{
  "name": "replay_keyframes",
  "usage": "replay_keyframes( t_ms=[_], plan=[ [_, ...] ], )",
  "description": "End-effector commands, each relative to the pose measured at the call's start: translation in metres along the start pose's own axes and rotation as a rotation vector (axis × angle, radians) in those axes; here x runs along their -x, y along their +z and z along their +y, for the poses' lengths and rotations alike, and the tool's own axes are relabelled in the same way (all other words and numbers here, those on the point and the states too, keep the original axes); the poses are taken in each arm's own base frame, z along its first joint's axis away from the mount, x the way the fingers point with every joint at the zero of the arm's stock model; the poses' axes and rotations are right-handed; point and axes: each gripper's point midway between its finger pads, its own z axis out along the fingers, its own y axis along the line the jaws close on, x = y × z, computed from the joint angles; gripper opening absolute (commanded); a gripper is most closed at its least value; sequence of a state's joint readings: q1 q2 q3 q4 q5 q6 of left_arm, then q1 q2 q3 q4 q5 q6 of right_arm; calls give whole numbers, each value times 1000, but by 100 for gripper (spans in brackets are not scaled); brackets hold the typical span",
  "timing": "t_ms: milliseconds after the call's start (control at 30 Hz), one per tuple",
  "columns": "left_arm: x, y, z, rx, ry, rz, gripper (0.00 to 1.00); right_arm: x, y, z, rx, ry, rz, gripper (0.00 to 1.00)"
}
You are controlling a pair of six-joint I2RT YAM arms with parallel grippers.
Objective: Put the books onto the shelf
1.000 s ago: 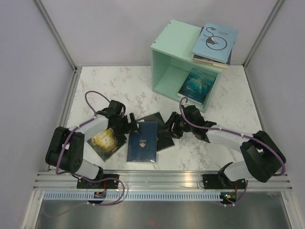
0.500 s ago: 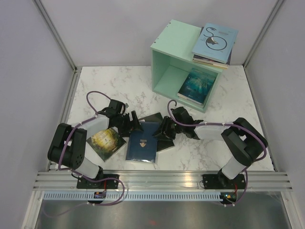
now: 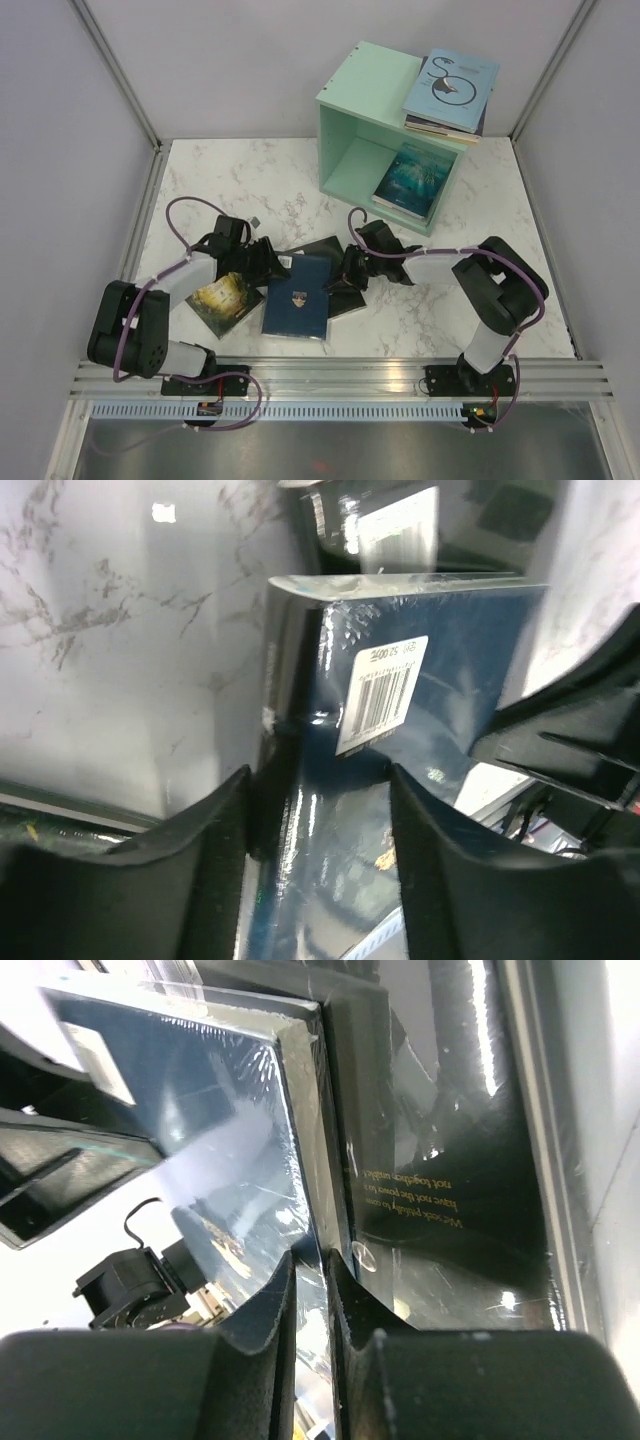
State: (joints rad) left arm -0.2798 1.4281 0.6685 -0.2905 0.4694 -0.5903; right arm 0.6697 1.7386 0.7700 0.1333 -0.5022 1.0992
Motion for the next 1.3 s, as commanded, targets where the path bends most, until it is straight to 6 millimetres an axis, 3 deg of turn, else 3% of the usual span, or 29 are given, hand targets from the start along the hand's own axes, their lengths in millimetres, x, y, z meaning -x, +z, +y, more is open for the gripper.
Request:
replay_keyframes(
  t_ms=[0, 200, 500, 600, 633, 700, 867, 933, 1067, 1200, 1267],
  plan=[
    [-14, -16, -65, -306, 54, 63, 50, -5, 20, -60, -208, 20, -19, 11],
    [-16, -46, -114, -576, 75, 75, 41, -5, 25, -64, -219, 29, -5, 11],
    [-23, -65, -136, -757, 113, 116, 43, -2, 32, -61, -210, 32, 3, 11],
    [-22, -65, -137, -757, 108, 114, 31, -1, 33, -60, -208, 35, 4, 10],
    [-22, -65, -136, -755, 104, 113, 17, -1, 33, -60, -209, 34, 4, 10],
    [-20, -65, -136, -745, 94, 111, 3, -1, 33, -59, -206, 33, 3, 10],
    [-10, -56, -130, -642, 102, 84, 2, 1, 30, -59, -206, 33, -4, 12],
    [-8, -48, -118, -557, 85, 75, 2, 3, 25, -59, -201, 37, -8, 17],
    [6, -54, -124, -533, 91, 31, 2, 9, 5, -41, -129, 4, -26, 49],
    [19, -64, -139, -554, 93, 0, 2, 16, -28, -1, 17, -41, -72, 60],
    [26, -70, -147, -573, 101, -18, 2, 13, -40, 9, 76, -38, -80, 65]
  ],
)
